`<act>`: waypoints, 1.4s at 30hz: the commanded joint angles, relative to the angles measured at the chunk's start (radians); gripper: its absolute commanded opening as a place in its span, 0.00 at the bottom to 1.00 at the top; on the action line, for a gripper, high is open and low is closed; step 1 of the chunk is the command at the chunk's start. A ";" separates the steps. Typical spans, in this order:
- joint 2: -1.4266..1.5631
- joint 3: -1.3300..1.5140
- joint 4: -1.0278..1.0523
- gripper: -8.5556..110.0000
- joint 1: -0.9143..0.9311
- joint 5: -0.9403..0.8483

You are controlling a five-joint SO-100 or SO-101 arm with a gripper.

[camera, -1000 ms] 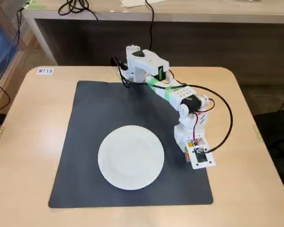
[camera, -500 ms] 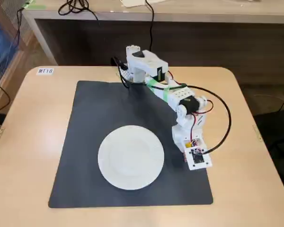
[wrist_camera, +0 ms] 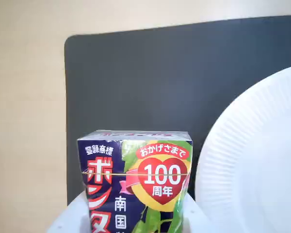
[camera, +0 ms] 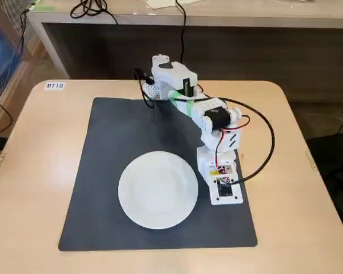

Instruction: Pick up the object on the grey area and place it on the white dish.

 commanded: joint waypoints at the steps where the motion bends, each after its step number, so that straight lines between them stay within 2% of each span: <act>1: 0.101 -0.064 0.003 0.21 0.061 0.026; 15: 0.086 -0.017 0.043 0.19 0.311 0.089; 24: 0.083 0.176 0.046 0.17 0.337 0.112; 36: 0.066 0.285 0.048 0.18 0.348 0.129; 38: 0.061 0.301 0.048 0.22 0.351 0.133; 42: 0.060 0.321 0.048 0.38 0.359 0.126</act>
